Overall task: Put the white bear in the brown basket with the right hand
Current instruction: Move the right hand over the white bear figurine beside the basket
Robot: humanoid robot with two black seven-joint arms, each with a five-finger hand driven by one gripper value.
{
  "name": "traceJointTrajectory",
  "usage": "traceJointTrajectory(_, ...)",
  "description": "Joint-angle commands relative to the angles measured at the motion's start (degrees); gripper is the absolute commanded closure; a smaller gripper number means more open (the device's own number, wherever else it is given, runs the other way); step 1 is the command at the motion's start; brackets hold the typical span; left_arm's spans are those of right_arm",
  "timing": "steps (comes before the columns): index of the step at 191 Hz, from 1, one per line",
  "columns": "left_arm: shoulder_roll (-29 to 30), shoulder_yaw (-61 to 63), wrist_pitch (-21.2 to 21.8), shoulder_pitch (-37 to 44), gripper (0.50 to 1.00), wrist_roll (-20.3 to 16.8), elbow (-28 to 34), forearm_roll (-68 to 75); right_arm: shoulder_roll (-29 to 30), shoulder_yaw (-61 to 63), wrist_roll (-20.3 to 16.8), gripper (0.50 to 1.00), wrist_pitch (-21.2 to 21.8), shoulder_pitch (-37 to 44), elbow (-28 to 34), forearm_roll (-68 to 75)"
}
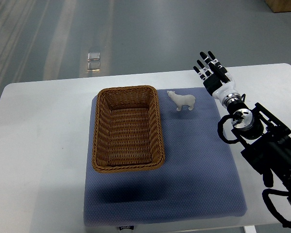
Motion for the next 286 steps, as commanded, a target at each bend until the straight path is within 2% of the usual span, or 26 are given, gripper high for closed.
traceJointTrajectory(1, 0.0, 0.0, 0.1, 0.0, 0.5, 0.1, 0.0, 0.0, 0.0, -0.1, 0.0, 0.572, 0.0, 0.0, 0.0, 0.0)
traceJointTrajectory(82, 0.0, -0.1, 0.5, 0.0, 0.5, 0.0, 0.2, -0.3, 0.0, -7.1, -0.3, 0.572, 0.0, 2.2, 0.9, -1.6)
traceJointTrajectory(109, 0.0, -0.1, 0.5, 0.0, 0.5, 0.0, 0.3, -0.3, -4.2, -12.8, -0.6, 0.574, 0.1, 6.9, 1.1, -10.1)
traceJointTrajectory(135, 0.0, -0.1, 0.4, 0.0, 0.5, 0.0, 0.2, -0.3, -8.9, -21.1, -1.4, 0.574, 2.0, 13.4, 1.1, -21.9)
traceJointTrajectory(182, 0.0, 0.0, 0.2, 0.0, 0.5, 0.0, 0.2, -0.3, -17.6, -42.3, -10.6, 0.572, 16.2, 27.8, 4.4, -43.9)
traceJointTrajectory(192, 0.0, 0.0, 0.3, 0.0, 0.5, 0.0, 0.2, -0.3, -18.5, -46.9, -13.6, 0.572, 20.7, 31.6, 5.3, -47.9)
traceJointTrajectory(201, 0.0, 0.0, 0.2, 0.0, 0.5, 0.0, 0.2, -0.3, -19.0, -51.5, -18.0, 0.572, 25.1, 35.7, 6.0, -50.9)
traceJointTrajectory(208, 0.0, 0.0, 0.3, 0.0, 0.5, 0.0, 0.2, -0.3, -19.0, -53.9, -20.6, 0.572, 26.9, 37.9, 6.2, -51.4)
traceJointTrajectory(218, 0.0, 0.0, 0.3, 0.0, 0.5, 0.0, 0.2, -0.3, -18.0, -56.7, -24.3, 0.574, 26.9, 40.7, 6.2, -51.2)
traceJointTrajectory(228, 0.0, -0.1, 0.3, 0.0, 0.5, 0.0, 0.2, -0.3, -17.2, -57.1, -25.7, 0.574, 26.9, 41.0, 6.0, -51.2)
traceJointTrajectory(250, 0.0, -0.1, 0.2, 0.0, 0.5, 0.0, 0.2, -0.3, -14.4, -56.9, -26.0, 0.576, 24.7, 40.5, 5.6, -49.7)
traceJointTrajectory(286, 0.0, 0.0, 0.1, 0.0, 0.5, 0.0, 0.2, -0.3, -13.7, -57.4, -26.8, 0.581, 20.0, 37.2, 4.5, -49.5)
